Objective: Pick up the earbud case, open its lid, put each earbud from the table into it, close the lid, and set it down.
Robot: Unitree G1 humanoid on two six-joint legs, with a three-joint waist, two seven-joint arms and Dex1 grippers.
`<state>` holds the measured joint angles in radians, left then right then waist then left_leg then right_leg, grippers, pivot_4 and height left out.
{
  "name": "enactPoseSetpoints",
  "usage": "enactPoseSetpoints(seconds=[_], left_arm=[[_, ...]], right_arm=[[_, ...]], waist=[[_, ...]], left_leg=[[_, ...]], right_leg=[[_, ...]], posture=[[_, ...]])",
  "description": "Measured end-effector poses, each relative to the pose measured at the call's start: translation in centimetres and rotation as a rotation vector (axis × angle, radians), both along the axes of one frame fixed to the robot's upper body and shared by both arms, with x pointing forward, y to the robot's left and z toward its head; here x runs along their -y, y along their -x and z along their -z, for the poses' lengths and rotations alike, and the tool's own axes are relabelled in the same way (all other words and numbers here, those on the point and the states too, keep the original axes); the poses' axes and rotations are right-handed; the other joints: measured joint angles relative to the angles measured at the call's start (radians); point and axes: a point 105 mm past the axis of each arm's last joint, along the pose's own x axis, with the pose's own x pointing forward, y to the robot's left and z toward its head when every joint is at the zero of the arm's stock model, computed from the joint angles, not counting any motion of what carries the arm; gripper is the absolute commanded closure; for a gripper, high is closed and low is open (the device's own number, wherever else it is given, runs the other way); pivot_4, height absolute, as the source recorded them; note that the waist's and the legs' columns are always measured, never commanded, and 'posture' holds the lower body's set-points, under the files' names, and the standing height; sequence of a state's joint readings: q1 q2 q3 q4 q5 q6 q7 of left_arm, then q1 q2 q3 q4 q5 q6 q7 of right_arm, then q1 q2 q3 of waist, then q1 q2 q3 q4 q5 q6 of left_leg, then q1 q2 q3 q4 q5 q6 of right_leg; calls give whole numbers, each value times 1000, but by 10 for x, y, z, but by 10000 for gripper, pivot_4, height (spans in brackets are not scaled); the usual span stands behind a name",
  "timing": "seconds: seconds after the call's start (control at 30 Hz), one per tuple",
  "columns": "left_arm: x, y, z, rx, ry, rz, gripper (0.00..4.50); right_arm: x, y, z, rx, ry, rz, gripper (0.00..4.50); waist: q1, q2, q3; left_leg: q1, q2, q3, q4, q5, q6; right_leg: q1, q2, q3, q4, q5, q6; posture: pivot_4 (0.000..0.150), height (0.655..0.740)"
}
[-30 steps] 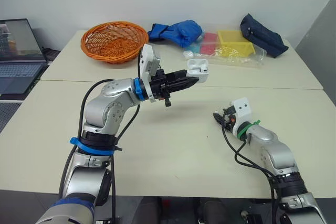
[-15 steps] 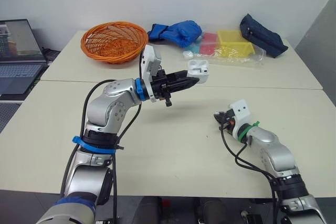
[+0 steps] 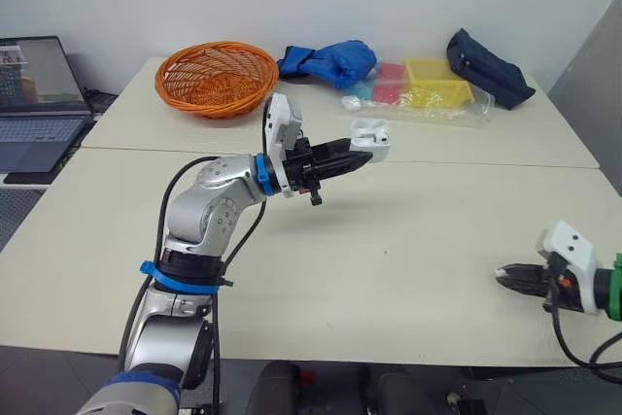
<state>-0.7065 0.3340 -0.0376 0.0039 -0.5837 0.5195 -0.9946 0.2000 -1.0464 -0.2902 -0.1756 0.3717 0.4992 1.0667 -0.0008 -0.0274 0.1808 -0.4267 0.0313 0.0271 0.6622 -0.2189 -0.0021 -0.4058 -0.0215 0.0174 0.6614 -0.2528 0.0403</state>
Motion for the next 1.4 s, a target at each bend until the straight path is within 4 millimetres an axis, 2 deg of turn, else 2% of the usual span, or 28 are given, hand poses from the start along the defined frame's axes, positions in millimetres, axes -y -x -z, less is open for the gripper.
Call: enactPoseSetpoints(seconds=[0.1,0.23,0.37,0.4,0.53,0.7,0.73,0.83,0.93,1.03,1.13,1.4], left_arm=[[1,1,0,2,4,2,37387],[1,2,0,3,3,1,37387],[1,1,0,0,3,-8,37387],[1,0,0,-1,3,-10,37387],[1,1,0,-7,1,-11,37387],[2,3,-2,4,2,-4,37387],[2,3,-2,3,2,-3,37387],[2,3,-2,4,1,-1,37387],[3,4,-2,5,2,10,37387],[6,6,-1,4,8,25,37387],[8,7,0,3,9,30,37387],[5,7,8,-23,4,4,37387]], right_arm=[[8,-1,8,12,7,16,40625],[-3,-5,23,37,-67,5,40625],[-1,-7,24,53,-52,-6,40625],[0,-6,24,54,-43,-11,33314],[12,0,25,33,6,0,20274],[25,4,22,6,78,15,1842],[27,4,20,-4,100,19,240],[26,9,13,-109,126,45,240],[13,12,0,-213,87,67,240],[-4,-1,-16,-215,63,58,240],[-13,-12,-26,-193,81,40,240],[-17,-12,-5,-250,157,7,240]], waist=[[-2,0,0],[-1,0,0],[-1,0,0],[-1,0,0],[3,0,0],[8,0,0],[8,0,0],[8,1,0],[6,0,0],[-3,0,0],[-1,0,0],[1,0,0]], left_leg=[[0,0,0,0,0,0],[0,0,0,0,0,0],[0,0,0,0,0,0],[0,0,0,0,0,0],[0,-1,0,0,0,0],[0,-1,0,0,0,0],[0,-1,0,0,0,0],[0,0,-1,0,0,0],[0,0,-2,0,0,0],[1,0,-1,0,0,0],[1,0,-1,0,0,0],[-2,-1,-1,0,0,0]], right_leg=[[0,0,1,0,0,0],[0,0,0,0,0,0],[0,0,1,0,0,1],[0,0,1,0,0,1],[1,-1,0,0,0,1],[1,-1,0,-1,0,0],[1,-1,0,-1,0,0],[0,-1,1,0,0,0],[1,-1,0,0,0,0],[1,-1,2,1,0,0],[1,-1,1,0,0,0],[-1,-1,1,-1,-1,1]], posture=[[1500,7400],[1500,7400],[1500,7400],[1500,7400],[1500,7400],[1500,7400],[1500,7400],[1500,7400],[1500,7400],[1500,7400],[1500,7400],[1500,7400]])
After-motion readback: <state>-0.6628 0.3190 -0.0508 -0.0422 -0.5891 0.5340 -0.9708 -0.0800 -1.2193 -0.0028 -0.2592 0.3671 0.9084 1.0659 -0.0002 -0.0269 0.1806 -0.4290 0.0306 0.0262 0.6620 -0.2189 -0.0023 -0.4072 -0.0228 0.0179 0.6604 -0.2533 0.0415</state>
